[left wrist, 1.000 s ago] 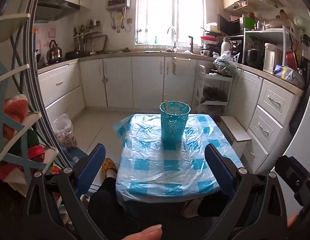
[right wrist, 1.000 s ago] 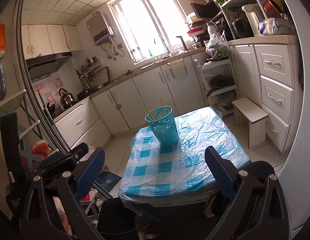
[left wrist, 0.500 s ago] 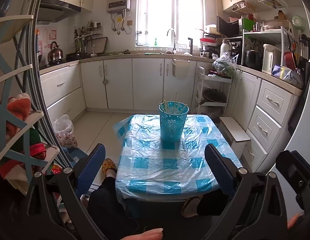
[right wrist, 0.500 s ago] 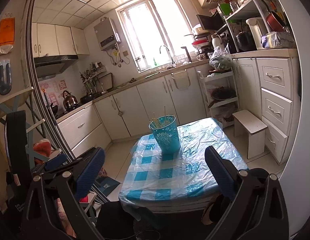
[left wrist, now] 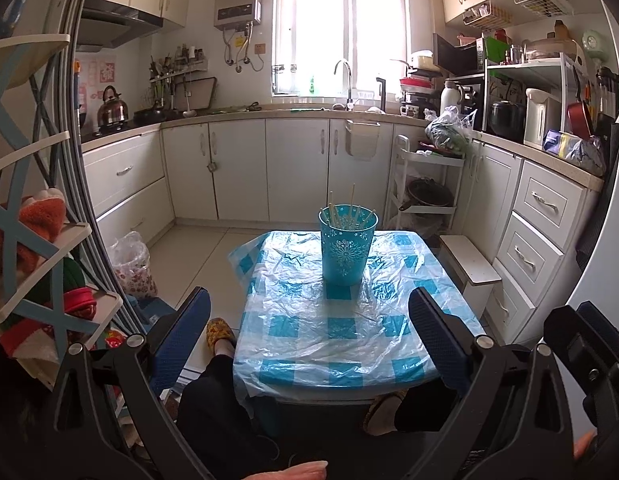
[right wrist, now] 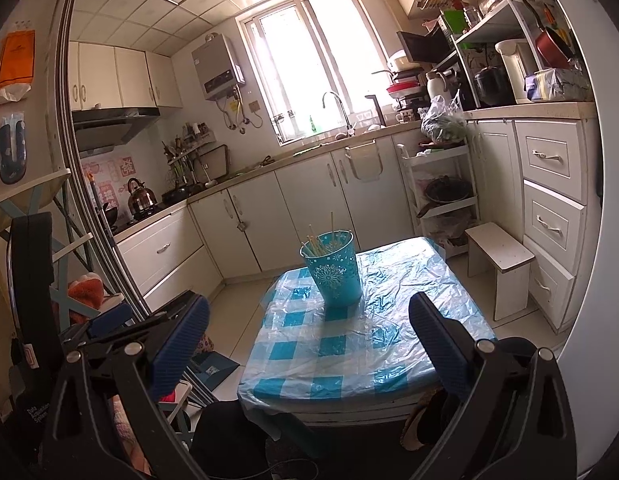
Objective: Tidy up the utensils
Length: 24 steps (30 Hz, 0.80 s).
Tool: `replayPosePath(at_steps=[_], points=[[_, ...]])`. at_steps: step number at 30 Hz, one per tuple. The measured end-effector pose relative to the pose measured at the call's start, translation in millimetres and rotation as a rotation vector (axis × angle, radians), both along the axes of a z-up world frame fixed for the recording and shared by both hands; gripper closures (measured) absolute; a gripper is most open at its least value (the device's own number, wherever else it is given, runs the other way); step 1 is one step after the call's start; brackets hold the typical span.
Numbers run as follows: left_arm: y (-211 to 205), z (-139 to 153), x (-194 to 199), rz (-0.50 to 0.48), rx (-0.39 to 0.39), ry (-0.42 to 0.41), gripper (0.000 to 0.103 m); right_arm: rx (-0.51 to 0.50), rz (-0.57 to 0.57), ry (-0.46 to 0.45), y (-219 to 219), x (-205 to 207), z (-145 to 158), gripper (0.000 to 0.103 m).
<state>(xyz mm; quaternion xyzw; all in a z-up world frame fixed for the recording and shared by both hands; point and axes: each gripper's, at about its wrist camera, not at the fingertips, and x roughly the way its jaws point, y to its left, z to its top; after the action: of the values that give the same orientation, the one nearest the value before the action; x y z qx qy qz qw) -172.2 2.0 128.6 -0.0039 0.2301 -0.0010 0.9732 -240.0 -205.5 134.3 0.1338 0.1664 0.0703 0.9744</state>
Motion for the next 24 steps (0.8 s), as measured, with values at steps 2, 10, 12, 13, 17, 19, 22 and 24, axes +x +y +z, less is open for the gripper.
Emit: replayPosePath(at_steps=[2, 10, 12, 13, 17, 19, 22, 24], points=[[0.3, -0.2, -0.3, 0.000, 0.000, 0.001, 0.008, 0.001, 0.000, 0.003, -0.8, -0.3, -0.3, 0.007], [-0.3, 0.7, -3.8, 0.000, 0.002, 0.001, 0.008, -0.004, 0.006, 0.006, -1.9, -0.4, -1.7, 0.007], [-0.1, 0.9, -4.6, 0.000, 0.003, 0.001, 0.008, -0.003, 0.005, 0.007, -1.8, -0.4, -1.8, 0.008], [-0.5, 0.9, -4.0, 0.000, 0.003, 0.001, 0.008, -0.003, 0.005, 0.006, -2.0, -0.8, -1.9, 0.008], [-0.8, 1.1, -4.4, 0.000, 0.005, 0.000, 0.008, -0.004, 0.006, 0.006, -2.5, -0.9, -1.8, 0.007], [-1.2, 1.2, -4.7, -0.001, 0.006, -0.001, 0.008, -0.005, 0.005, 0.006, -2.3, -0.2, -1.6, 0.007], [-1.4, 2.4, -5.5, -0.002, 0.009, -0.001, 0.008, -0.005, 0.006, 0.006, -2.5, -0.1, -1.6, 0.007], [-0.9, 2.5, -5.8, -0.002, 0.008, -0.001, 0.008, -0.009, 0.006, 0.003, -2.7, -0.9, -1.8, 0.007]])
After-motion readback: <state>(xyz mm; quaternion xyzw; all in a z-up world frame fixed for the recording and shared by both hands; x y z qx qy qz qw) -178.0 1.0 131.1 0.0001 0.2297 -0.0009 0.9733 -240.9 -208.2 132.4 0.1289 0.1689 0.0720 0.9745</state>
